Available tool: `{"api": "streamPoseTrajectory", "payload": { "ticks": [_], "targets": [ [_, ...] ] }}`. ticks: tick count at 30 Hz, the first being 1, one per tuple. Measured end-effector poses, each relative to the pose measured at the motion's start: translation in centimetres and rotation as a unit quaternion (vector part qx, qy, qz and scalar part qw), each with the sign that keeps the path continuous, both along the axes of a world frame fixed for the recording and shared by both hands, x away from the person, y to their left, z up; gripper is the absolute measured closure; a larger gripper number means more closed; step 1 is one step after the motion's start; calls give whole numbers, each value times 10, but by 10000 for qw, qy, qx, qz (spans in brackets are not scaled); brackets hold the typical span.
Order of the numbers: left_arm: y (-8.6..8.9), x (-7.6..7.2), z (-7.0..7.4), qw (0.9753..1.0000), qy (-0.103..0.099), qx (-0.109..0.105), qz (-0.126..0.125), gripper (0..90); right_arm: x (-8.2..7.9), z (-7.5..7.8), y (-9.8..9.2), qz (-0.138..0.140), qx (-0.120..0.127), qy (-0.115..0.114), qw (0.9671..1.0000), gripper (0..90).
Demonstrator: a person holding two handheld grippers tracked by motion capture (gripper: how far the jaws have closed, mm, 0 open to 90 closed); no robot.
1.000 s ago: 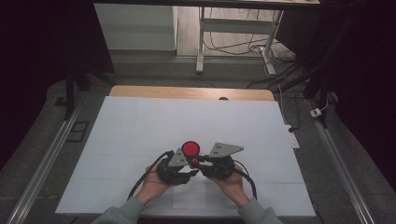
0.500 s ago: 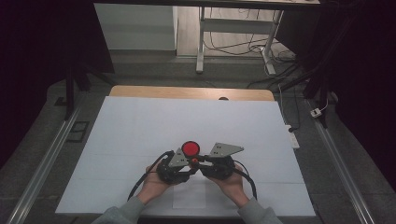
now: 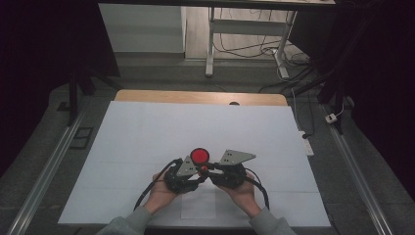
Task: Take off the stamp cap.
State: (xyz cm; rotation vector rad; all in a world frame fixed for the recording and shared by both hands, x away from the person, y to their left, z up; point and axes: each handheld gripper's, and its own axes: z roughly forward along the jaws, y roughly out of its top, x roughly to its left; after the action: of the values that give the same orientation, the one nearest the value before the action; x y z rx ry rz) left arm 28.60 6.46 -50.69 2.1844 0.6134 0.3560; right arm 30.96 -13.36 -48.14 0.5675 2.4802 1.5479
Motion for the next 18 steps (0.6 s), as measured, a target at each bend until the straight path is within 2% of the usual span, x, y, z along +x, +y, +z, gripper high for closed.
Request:
{"api": "streamPoseTrajectory", "payload": {
  "ticks": [18],
  "targets": [
    [1,1,-3,10000,52,77,-18,650,-1,-2,3,-42,-79,-33,10000,719]
  ]
}}
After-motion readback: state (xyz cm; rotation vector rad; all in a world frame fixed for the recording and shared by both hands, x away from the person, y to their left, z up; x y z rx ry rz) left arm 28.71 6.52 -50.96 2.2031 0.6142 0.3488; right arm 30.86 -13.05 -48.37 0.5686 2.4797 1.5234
